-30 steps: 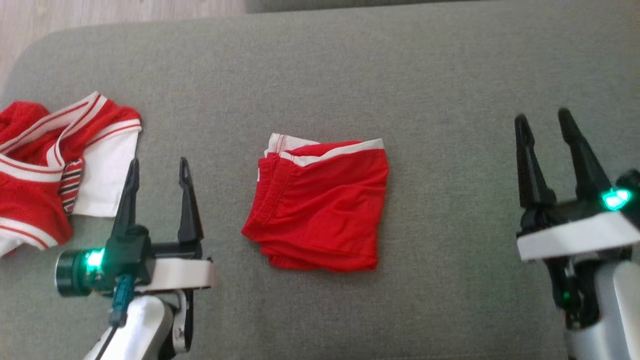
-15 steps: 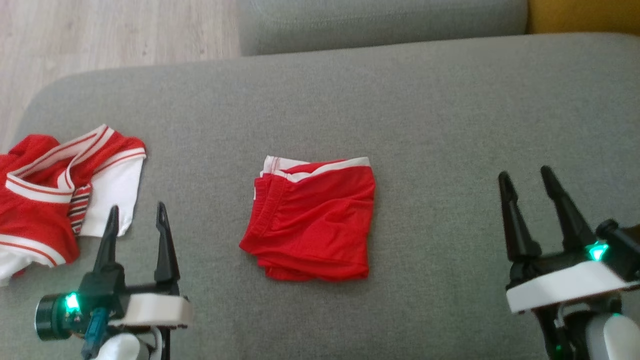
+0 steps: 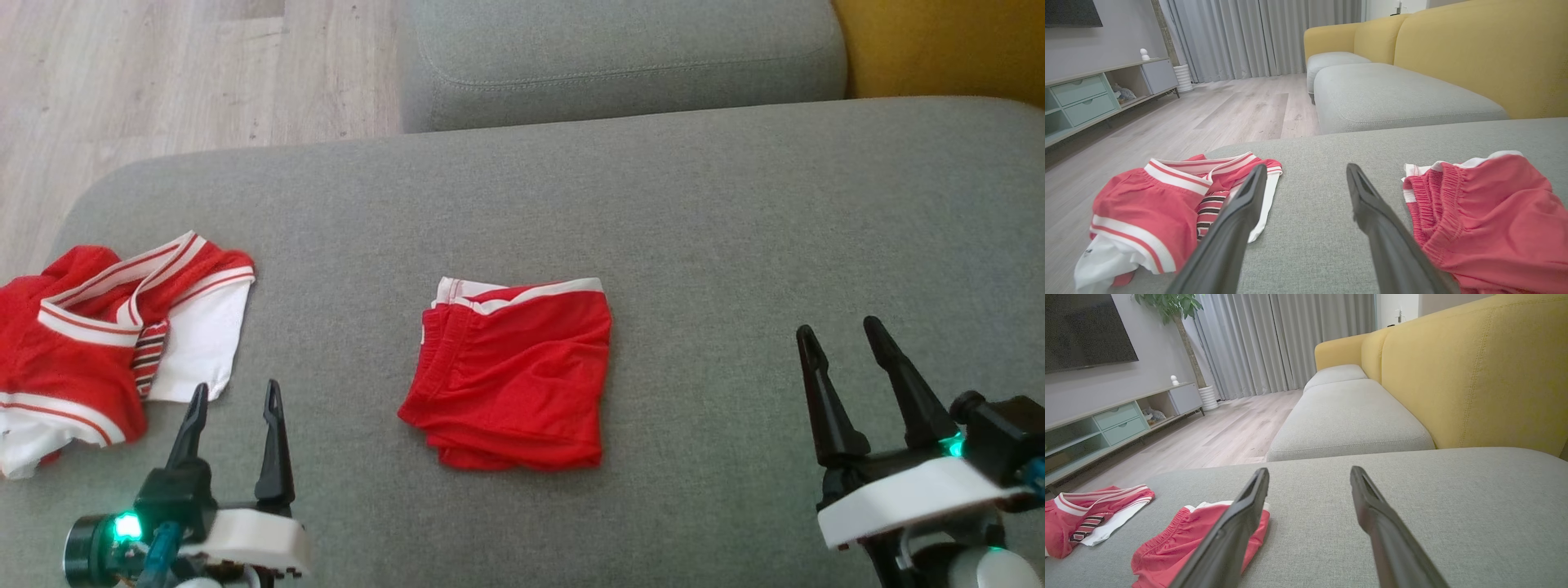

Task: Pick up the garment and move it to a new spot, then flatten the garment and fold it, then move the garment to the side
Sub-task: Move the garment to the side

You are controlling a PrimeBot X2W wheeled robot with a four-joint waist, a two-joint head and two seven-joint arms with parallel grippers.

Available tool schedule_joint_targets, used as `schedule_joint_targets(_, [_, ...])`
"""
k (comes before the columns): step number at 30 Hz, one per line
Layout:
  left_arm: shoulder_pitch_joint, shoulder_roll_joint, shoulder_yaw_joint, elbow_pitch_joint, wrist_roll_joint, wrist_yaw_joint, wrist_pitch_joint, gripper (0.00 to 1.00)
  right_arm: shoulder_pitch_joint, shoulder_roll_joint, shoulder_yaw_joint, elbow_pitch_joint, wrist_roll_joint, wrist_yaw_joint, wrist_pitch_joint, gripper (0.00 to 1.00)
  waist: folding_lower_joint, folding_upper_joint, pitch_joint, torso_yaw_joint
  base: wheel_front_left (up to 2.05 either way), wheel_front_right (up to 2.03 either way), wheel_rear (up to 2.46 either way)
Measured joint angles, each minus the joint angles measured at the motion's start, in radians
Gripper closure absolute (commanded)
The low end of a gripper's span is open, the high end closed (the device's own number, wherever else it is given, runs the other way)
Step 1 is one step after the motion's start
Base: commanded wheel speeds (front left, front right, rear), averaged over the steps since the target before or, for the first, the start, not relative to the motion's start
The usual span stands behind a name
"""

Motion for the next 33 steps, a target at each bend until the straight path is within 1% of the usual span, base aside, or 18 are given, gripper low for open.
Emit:
schedule_joint_targets(15, [-0.001, 0.000, -0.004, 0.013, -0.016, -0.004, 0.002, 0.00, 0.001, 0.004, -0.005, -0.006, -0.009, 0.000, 0.025, 0.00, 0.0001, 0.0000, 0.002, -0.002, 0.00, 0.00, 0.00])
schedule_joint_targets(26, [-0.009, -0.005, -0.005, -0.006, 0.000, 0.012, -0.016, 0.00, 0.000, 0.001, -0.029, -0.004, -0.024, 0.000, 0.047, 0.00, 0.0000, 0.0000, 0.022, 0.012, 0.00, 0.00, 0.00])
schedule_joint_targets(29, [-0.036, -0.014, -0.005, -0.025, 0.020, 0.011, -0.026, 0.00, -0.010, -0.008, -0.029, 0.035, -0.011, 0.000, 0.071, 0.00, 0.0001, 0.0000, 0.045, 0.026, 0.00, 0.00, 0.00])
schedule_joint_targets(33, [-0.109, -0.041, -0.005, -0.041, 0.051, 0.007, -0.043, 0.00, -0.057, -0.037, 0.011, 0.142, 0.025, 0.000, 0.087, 0.00, 0.0002, 0.0000, 0.083, 0.059, 0.00, 0.00, 0.00])
